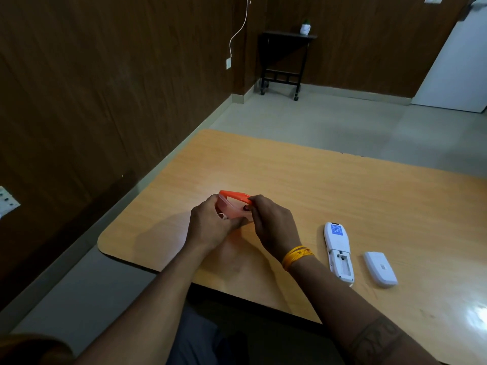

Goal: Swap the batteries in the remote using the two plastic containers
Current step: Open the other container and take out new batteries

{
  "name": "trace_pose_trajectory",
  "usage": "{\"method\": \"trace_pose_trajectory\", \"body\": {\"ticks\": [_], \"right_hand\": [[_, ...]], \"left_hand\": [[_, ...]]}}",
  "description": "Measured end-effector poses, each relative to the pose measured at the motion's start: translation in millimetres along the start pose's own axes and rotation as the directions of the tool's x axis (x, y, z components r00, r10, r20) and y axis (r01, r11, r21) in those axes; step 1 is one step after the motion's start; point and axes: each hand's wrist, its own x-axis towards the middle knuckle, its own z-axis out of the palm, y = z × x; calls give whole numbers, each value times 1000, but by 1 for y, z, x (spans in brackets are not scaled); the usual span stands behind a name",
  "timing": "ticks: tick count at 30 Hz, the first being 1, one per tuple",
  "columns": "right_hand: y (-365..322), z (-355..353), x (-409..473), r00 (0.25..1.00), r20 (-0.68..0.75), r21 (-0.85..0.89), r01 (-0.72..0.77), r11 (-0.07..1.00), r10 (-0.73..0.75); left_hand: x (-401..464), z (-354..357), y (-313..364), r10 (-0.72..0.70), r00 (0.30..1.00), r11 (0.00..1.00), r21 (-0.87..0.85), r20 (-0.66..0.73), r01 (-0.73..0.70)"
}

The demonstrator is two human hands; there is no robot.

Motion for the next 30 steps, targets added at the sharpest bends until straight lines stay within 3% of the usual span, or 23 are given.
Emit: {"method": "trace_pose_trajectory", "body": {"ticks": [6,10,15,22,26,30], "right_hand": [[-4,1,0,998,-37,37,-47,998,48],[3,-4,14,930,-182,179,-288,941,320],[32,-18,16,804,-210,287,-492,822,556],[57,-21,3,649,-52,222,-733,643,759],[54,-25,2,631,73,124,-774,621,773],[50,-29,-1,668,99,-45,-737,674,737]], "left_hand": [[0,1,0,-3,1000,1000,-18,14,3],[-1,-2,-8,-34,999,998,-56,28,35],[1,-2,-17,-65,997,997,-47,33,66],[9,7,-31,-143,988,965,229,53,127],[11,7,-32,-161,983,921,372,84,119],[12,8,-34,-173,980,886,451,101,110]]}}
